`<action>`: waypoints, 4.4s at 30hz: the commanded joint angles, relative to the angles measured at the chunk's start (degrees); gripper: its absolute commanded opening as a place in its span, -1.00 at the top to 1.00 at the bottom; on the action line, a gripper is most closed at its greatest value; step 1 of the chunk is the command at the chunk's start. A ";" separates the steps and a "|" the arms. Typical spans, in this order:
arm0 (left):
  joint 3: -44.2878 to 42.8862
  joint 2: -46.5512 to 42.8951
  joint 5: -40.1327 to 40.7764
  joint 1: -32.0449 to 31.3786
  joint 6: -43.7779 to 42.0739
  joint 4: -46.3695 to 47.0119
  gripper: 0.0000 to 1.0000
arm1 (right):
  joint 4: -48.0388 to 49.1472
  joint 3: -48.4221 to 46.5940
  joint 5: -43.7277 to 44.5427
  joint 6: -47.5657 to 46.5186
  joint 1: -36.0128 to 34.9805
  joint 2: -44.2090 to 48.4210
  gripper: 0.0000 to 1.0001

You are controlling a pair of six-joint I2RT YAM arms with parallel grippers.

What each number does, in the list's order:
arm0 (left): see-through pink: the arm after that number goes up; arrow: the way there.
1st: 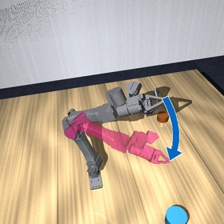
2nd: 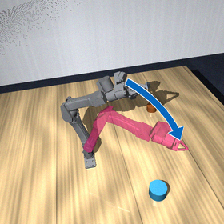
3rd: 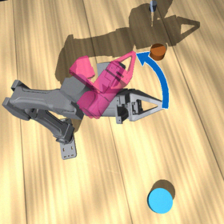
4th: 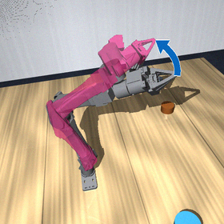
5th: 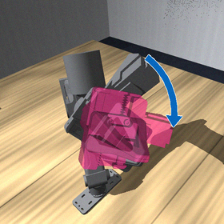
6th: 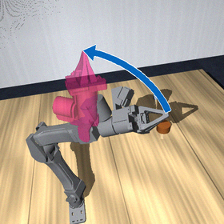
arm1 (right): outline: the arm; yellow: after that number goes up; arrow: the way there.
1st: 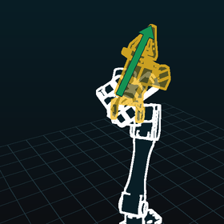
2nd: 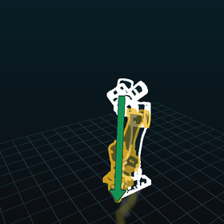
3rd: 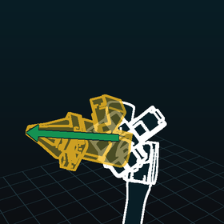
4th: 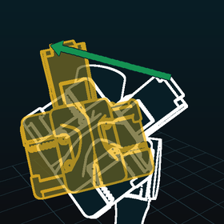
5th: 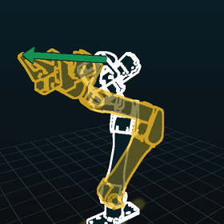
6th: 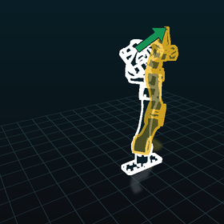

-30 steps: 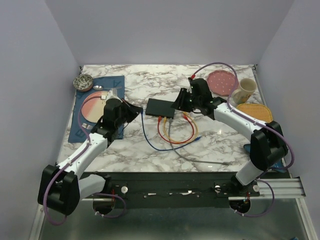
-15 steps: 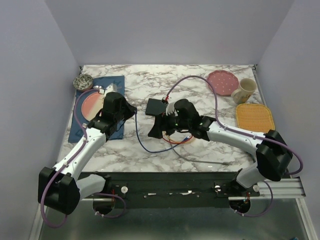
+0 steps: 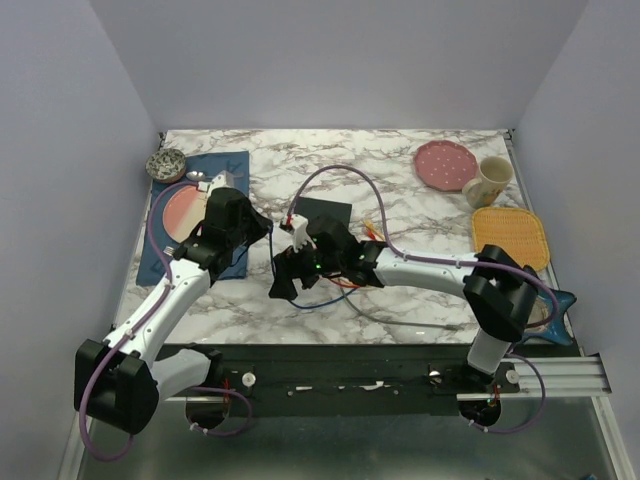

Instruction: Pull the plug from the switch port

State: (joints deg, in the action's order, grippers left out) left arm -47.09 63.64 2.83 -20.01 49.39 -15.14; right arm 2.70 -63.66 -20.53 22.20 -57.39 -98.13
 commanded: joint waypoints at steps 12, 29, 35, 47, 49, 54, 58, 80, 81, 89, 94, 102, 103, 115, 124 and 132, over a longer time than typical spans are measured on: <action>-1.95 -3.08 4.46 -0.20 -1.66 -5.69 0.32 | -1.55 -2.26 -3.55 -3.74 -3.87 4.25 0.87; 1.03 -5.72 13.00 3.75 5.72 -8.68 -0.98 | -15.71 -20.09 -6.06 -1.02 -2.47 15.43 0.99; 5.25 -5.72 9.31 3.75 7.48 -5.35 -0.98 | -16.15 -23.78 7.96 1.00 -0.46 17.44 0.99; 11.23 -2.56 -0.45 3.40 8.79 3.26 -0.77 | -19.93 -21.61 -11.62 6.28 8.17 10.15 0.99; 12.37 -0.71 -2.73 2.79 9.06 5.89 -0.69 | -19.92 -19.50 -15.48 4.62 8.08 10.67 0.99; 11.76 3.94 -2.48 -1.43 9.59 7.57 -0.57 | -20.37 -16.06 -21.12 2.15 8.08 13.40 0.99; 10.36 6.32 -0.64 -5.12 10.03 8.63 -0.49 | -20.37 -17.20 -32.17 1.18 8.08 13.05 0.99; 12.99 0.61 7.54 -6.97 11.70 4.42 -0.44 | -34.33 -33.71 32.98 4.96 15.89 12.45 0.99; 12.99 0.44 7.54 -6.97 11.61 4.24 -0.44 | -35.56 -37.12 39.02 4.79 16.95 8.87 0.99; 12.46 0.96 7.98 -6.97 11.09 2.83 -0.49 | -47.34 -57.35 39.80 8.56 32.41 -14.70 0.99; 13.08 2.72 6.58 -6.97 11.00 4.23 -0.49 | -47.35 -60.27 32.06 7.78 37.25 -24.12 0.99; 12.03 6.67 6.66 -6.97 9.59 3.71 -0.49 | -50.13 -73.67 27.83 8.12 39.80 -38.26 -0.22; 11.94 6.76 6.66 -6.71 9.33 3.62 -0.49 | -50.77 -74.50 28.44 8.04 39.81 -38.45 -0.39; 12.55 9.75 3.24 -0.47 10.64 6.69 -0.51 | -24.68 -33.22 13.25 12.26 30.25 -13.94 -0.41; 14.75 15.20 -0.10 -0.38 13.10 11.35 -0.48 | -17.91 -17.74 7.88 9.62 18.81 -12.53 0.31; 15.45 18.89 -2.04 -3.10 14.42 14.87 -0.47 | -13.95 -8.51 6.47 9.44 14.94 -11.20 0.42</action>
State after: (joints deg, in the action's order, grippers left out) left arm -33.19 79.77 2.87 -21.21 62.72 -0.97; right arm -14.74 -75.42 -12.34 32.05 -41.04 -110.54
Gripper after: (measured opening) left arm 0.736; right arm 0.288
